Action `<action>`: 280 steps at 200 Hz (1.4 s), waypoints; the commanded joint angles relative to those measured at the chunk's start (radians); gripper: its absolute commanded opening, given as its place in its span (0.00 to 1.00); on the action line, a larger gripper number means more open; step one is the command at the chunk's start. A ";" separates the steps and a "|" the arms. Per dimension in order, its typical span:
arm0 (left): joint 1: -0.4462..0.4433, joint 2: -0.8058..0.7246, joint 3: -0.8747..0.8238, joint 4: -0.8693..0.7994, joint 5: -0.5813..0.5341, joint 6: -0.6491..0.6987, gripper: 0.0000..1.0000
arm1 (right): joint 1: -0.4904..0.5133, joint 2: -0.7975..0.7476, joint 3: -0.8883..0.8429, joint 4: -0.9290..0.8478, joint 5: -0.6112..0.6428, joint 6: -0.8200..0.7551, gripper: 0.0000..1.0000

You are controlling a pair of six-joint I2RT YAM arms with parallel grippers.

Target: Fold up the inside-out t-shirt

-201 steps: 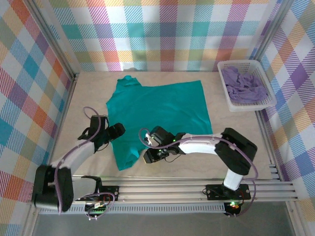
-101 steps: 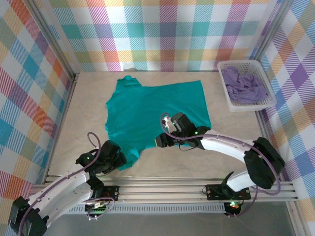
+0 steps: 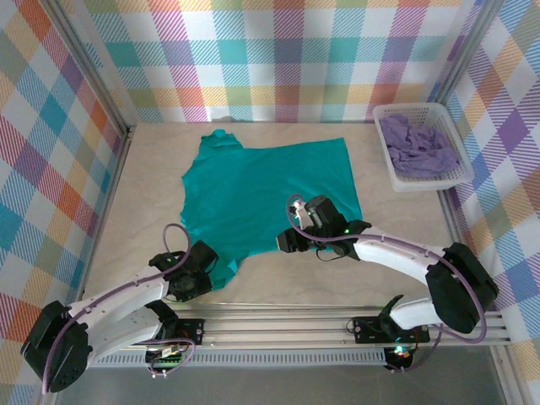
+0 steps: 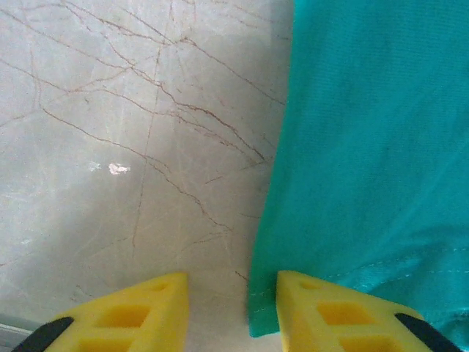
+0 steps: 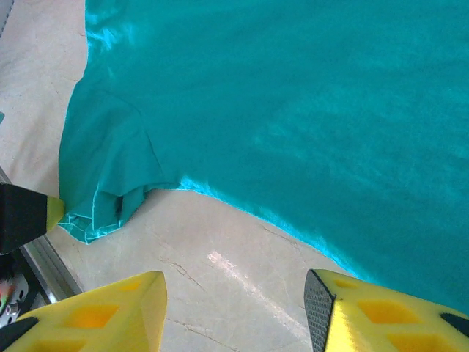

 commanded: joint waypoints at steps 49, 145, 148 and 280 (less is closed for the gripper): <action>-0.022 -0.008 0.039 0.103 0.030 0.035 0.38 | -0.002 -0.009 -0.017 0.010 -0.002 0.028 0.54; -0.080 0.046 0.057 0.035 -0.033 0.028 0.44 | -0.002 0.014 -0.024 0.020 -0.014 0.046 0.54; -0.083 0.044 0.059 0.028 -0.038 0.027 0.45 | -0.002 0.014 -0.025 0.021 -0.013 0.047 0.54; -0.117 0.146 0.032 0.100 0.006 0.033 0.41 | -0.003 -0.008 -0.020 -0.016 0.027 0.028 0.54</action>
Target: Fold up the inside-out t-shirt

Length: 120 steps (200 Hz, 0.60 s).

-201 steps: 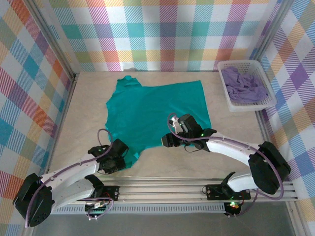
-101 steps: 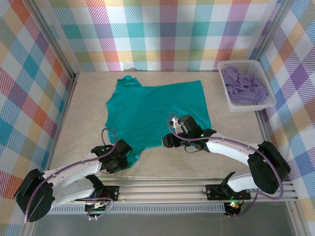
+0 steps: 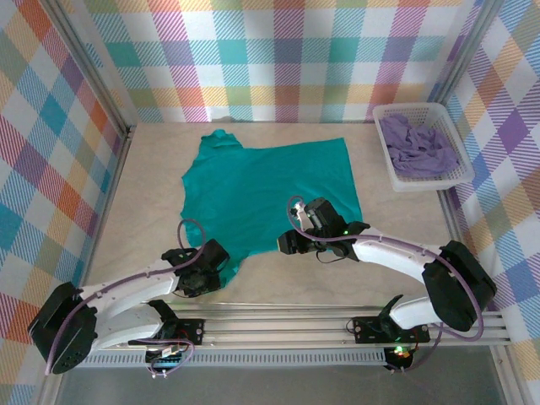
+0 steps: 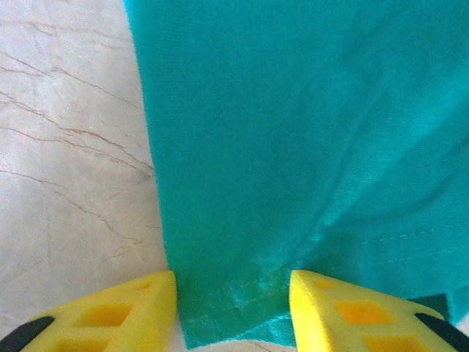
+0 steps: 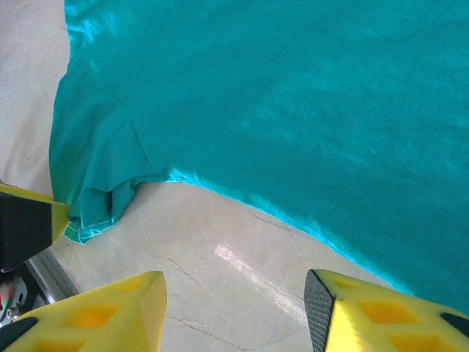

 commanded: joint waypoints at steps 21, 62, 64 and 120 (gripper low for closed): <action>-0.024 0.048 -0.030 0.032 0.032 0.008 0.34 | -0.007 -0.053 -0.001 -0.049 0.053 -0.032 0.54; -0.024 0.000 -0.029 0.034 0.000 0.008 0.18 | -0.050 -0.082 0.011 -0.133 0.092 -0.033 0.54; -0.023 -0.001 -0.029 0.034 -0.003 0.009 0.18 | -0.055 -0.083 0.014 -0.140 0.095 -0.033 0.54; -0.022 -0.087 -0.024 0.030 0.000 0.026 0.00 | -0.313 -0.141 -0.011 -0.396 0.201 0.085 0.56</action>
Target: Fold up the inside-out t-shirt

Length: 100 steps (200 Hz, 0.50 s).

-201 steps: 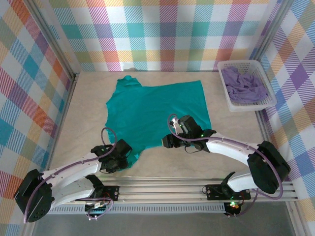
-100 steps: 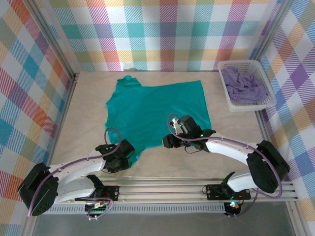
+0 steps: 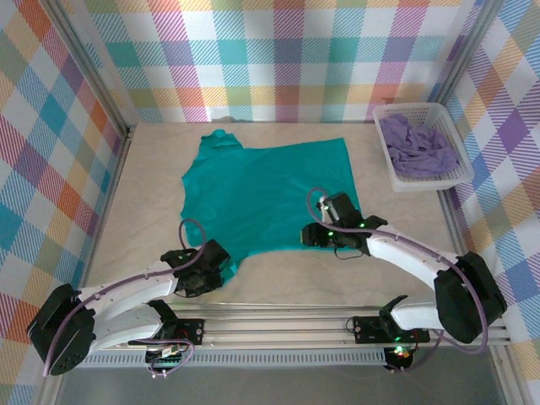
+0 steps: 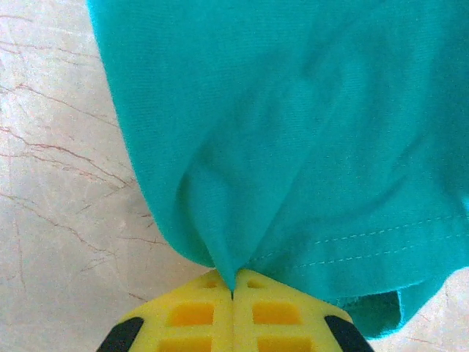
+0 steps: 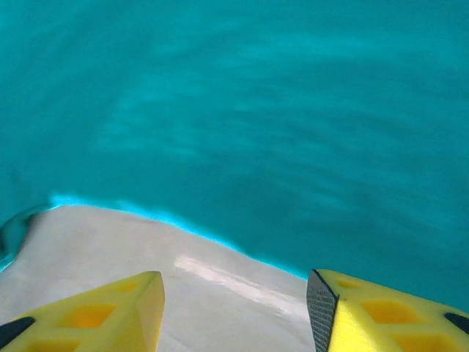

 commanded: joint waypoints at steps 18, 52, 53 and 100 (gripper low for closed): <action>-0.014 -0.098 -0.006 -0.022 -0.004 0.018 0.00 | -0.217 -0.094 -0.046 -0.195 0.086 0.100 0.57; 0.000 -0.161 0.013 -0.046 0.003 0.043 0.00 | -0.362 -0.069 -0.039 -0.288 0.139 0.095 0.55; 0.001 -0.163 0.013 -0.046 0.004 0.044 0.00 | -0.365 -0.067 -0.038 -0.291 0.140 0.095 0.55; 0.021 -0.201 0.047 -0.072 0.027 0.088 0.00 | -0.436 0.037 -0.027 -0.297 0.146 0.084 0.56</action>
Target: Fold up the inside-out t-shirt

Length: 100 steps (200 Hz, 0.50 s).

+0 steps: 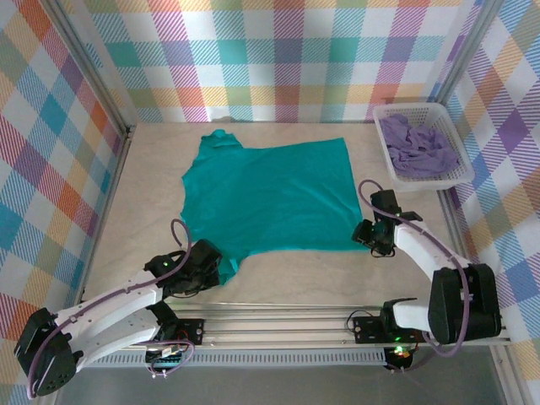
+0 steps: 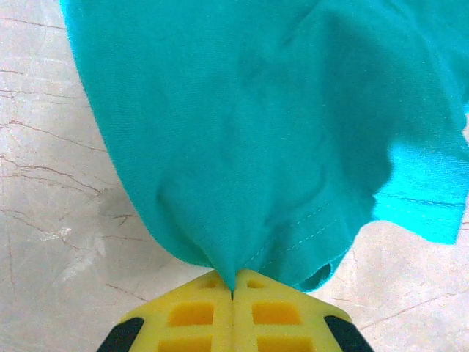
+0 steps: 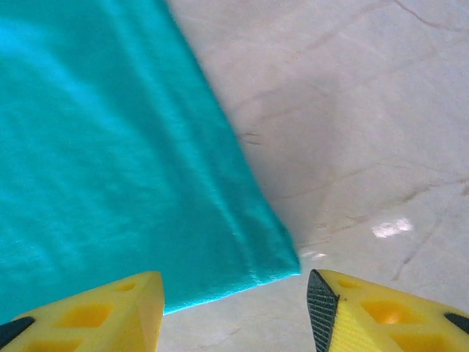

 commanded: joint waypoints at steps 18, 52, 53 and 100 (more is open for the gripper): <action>0.020 -0.024 0.057 -0.059 0.020 0.061 0.00 | -0.032 0.092 0.018 -0.012 -0.027 0.000 0.56; 0.030 -0.033 0.073 -0.068 0.023 0.074 0.00 | -0.034 0.157 0.026 0.021 -0.070 -0.011 0.48; 0.031 -0.033 0.073 -0.067 0.023 0.074 0.00 | -0.033 0.159 0.026 0.023 -0.070 -0.011 0.48; 0.045 -0.044 0.076 -0.068 0.030 0.079 0.00 | -0.033 0.163 0.027 0.067 -0.102 -0.029 0.24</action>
